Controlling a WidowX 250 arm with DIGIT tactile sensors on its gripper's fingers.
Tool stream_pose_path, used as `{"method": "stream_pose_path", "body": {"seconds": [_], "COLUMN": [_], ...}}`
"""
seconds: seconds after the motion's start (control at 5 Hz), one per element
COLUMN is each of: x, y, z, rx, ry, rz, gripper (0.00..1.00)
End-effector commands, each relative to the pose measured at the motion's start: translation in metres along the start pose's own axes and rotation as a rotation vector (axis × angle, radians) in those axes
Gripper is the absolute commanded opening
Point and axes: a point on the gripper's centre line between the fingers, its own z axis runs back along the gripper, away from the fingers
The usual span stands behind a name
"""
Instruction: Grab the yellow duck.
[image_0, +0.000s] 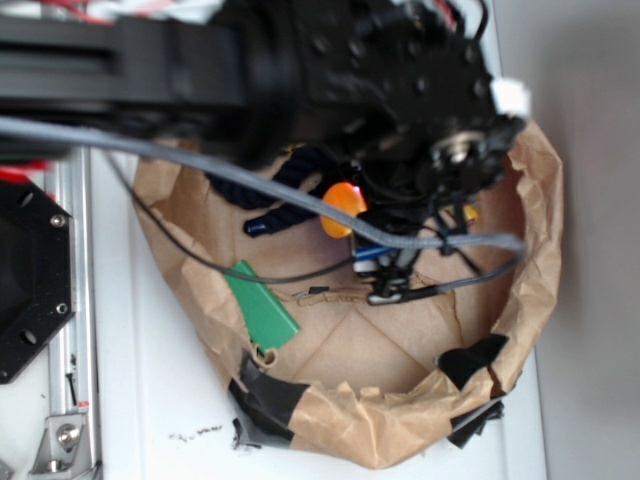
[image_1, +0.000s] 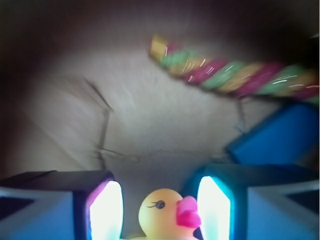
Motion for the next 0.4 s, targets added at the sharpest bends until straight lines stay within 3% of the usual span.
{"method": "stream_pose_path", "body": {"seconds": [0.0, 0.2], "x": [0.0155, 0.0178], "y": [-0.0152, -0.0200], "z": [0.0778, 0.0770], "rx": [-0.022, -0.030], "ry": [-0.098, -0.072], "rz": [0.041, 0.054], "gripper": [0.00, 0.00]}}
